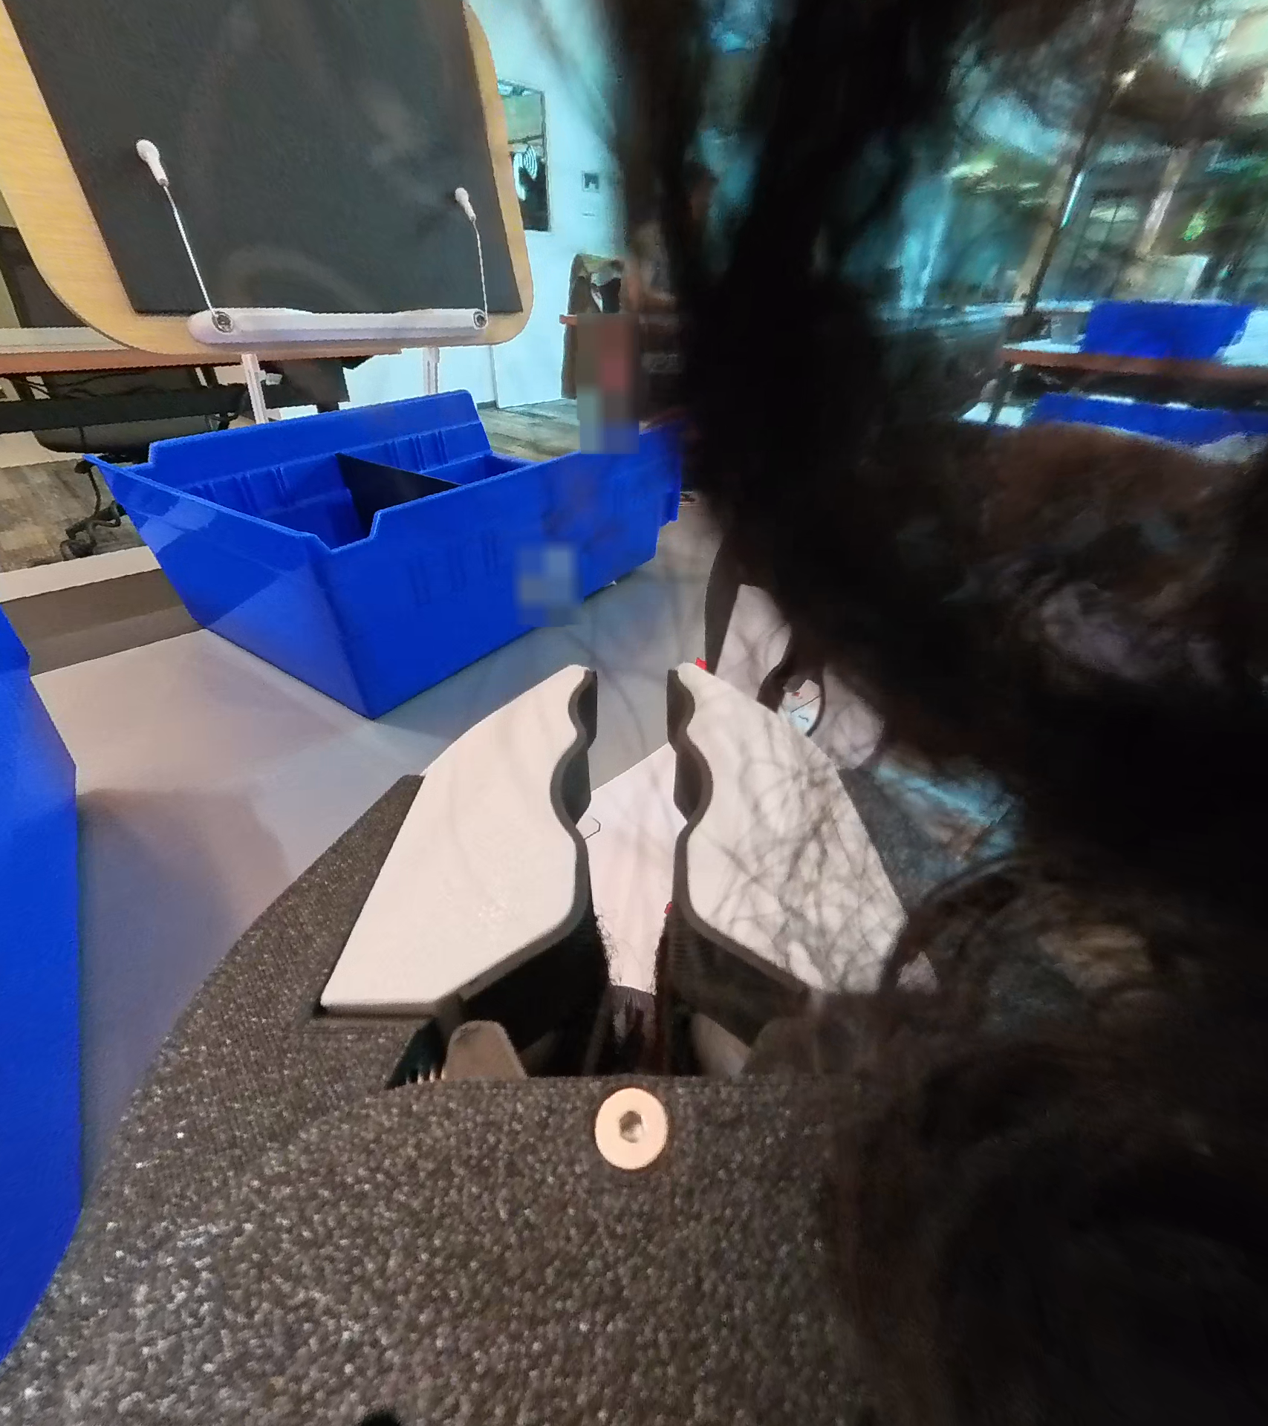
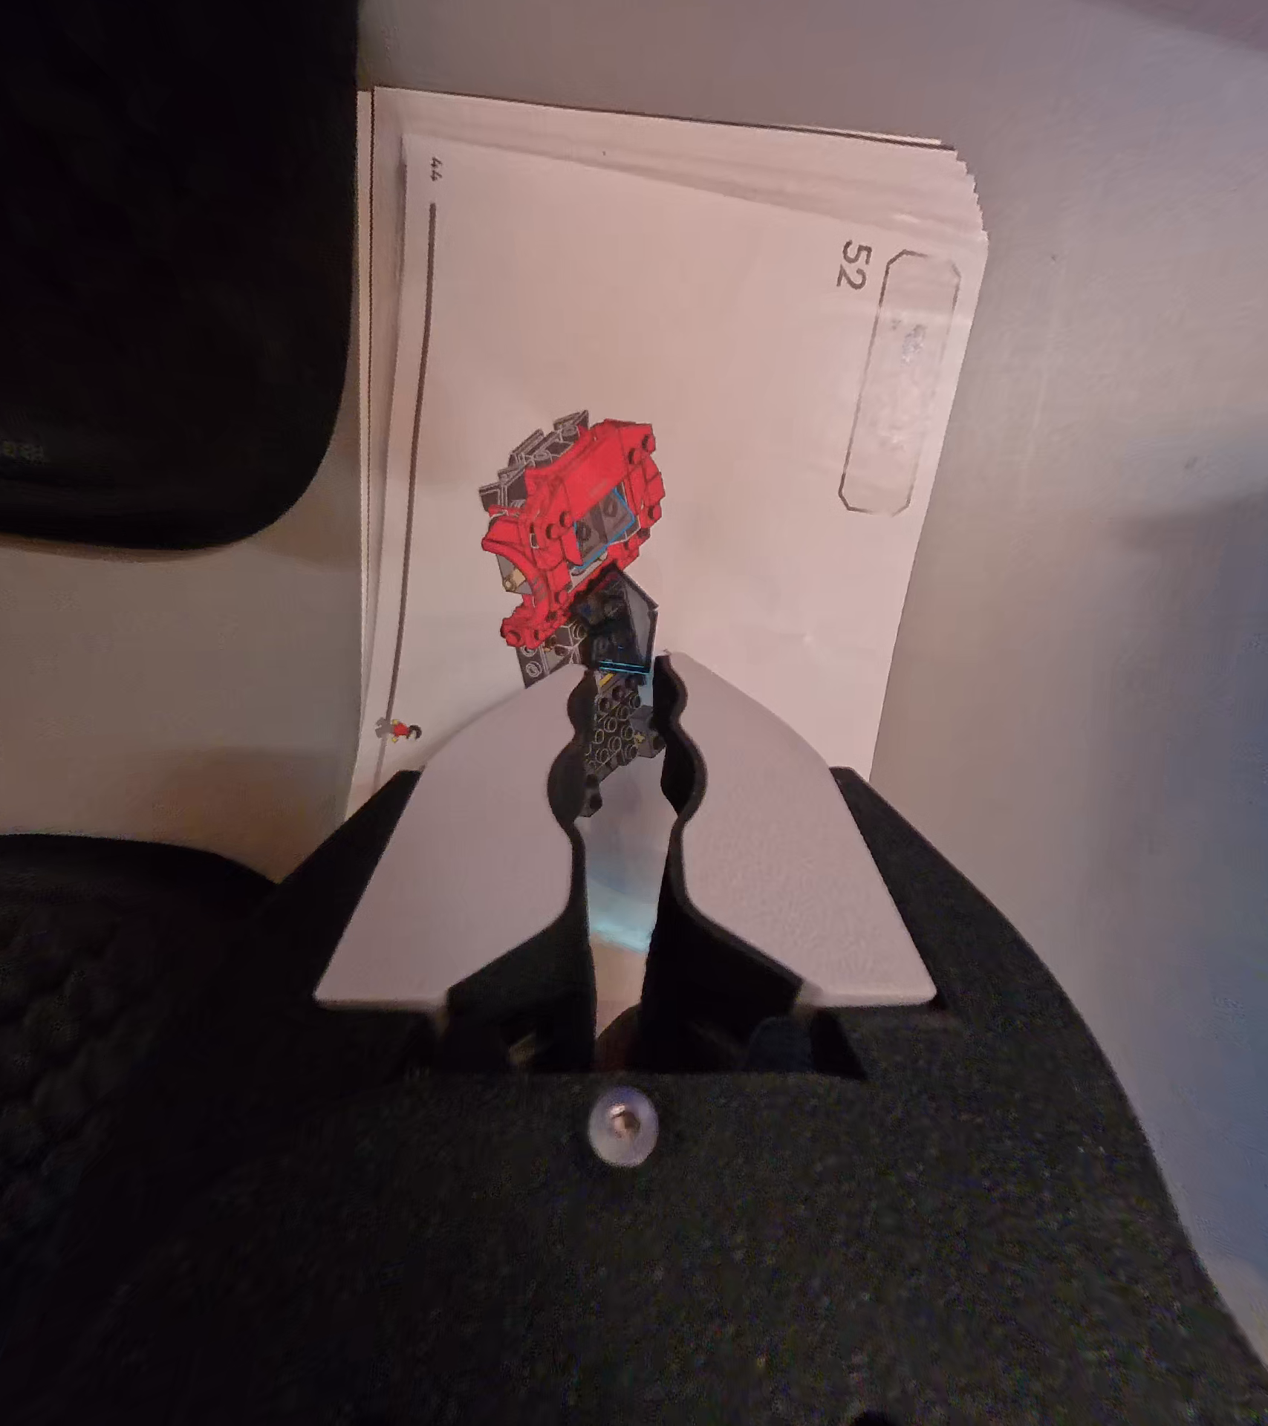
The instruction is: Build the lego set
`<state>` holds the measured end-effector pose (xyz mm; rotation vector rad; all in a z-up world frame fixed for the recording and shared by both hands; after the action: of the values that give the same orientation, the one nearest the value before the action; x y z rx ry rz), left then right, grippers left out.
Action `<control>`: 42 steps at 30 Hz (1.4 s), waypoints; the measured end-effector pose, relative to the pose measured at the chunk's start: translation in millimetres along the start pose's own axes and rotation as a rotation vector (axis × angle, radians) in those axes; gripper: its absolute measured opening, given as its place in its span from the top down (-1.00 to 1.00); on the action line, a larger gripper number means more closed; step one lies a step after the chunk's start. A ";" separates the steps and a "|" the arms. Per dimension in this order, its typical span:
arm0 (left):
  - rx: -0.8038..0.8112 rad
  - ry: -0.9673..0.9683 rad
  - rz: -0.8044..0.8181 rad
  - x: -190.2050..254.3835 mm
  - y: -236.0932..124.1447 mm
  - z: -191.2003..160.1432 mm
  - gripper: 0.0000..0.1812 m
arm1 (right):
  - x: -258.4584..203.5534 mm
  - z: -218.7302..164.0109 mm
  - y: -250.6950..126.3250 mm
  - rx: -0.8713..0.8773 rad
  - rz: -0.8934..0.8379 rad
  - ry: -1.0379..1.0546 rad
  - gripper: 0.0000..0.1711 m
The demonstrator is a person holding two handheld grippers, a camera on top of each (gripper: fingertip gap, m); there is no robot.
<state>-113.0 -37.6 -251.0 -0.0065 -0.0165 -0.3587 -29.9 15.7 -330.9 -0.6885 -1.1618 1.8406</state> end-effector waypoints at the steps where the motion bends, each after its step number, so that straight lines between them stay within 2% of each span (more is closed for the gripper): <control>1: 0.000 0.000 0.000 0.0 0.0 0.0 0.82 | -0.1 0.2 -0.2 0.002 0.001 0.001 0.84; 17: -0.001 0.001 0.000 0.2 -0.2 0.2 0.82 | 1.6 2.4 -2.8 0.020 -0.023 -0.005 0.84; 25: -0.003 0.000 -0.001 0.0 0.0 0.1 0.82 | -1.7 17.7 -30.0 0.209 -0.084 0.021 0.78; 32: -0.008 0.003 -0.002 0.5 0.6 -0.3 0.82 | -3.2 10.3 -35.4 0.260 -0.122 0.062 0.73; 42: -0.017 0.005 -0.001 0.7 1.5 -1.2 0.82 | -3.8 0.9 -19.5 0.186 -0.113 0.037 0.74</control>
<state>-111.8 -36.5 -252.2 -0.0220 -0.0083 -0.3595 -21.7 16.4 -312.8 -0.5376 -0.9713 1.8056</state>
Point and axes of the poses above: each gripper's, where its closed fingertips meet, y out along the fingers, z out of its top, x = y × z across the jaws, the point moved 3 cm from there along -y, back along the fingers, and after that the axes turned 2 degrees about x, right-handed, at the moved point
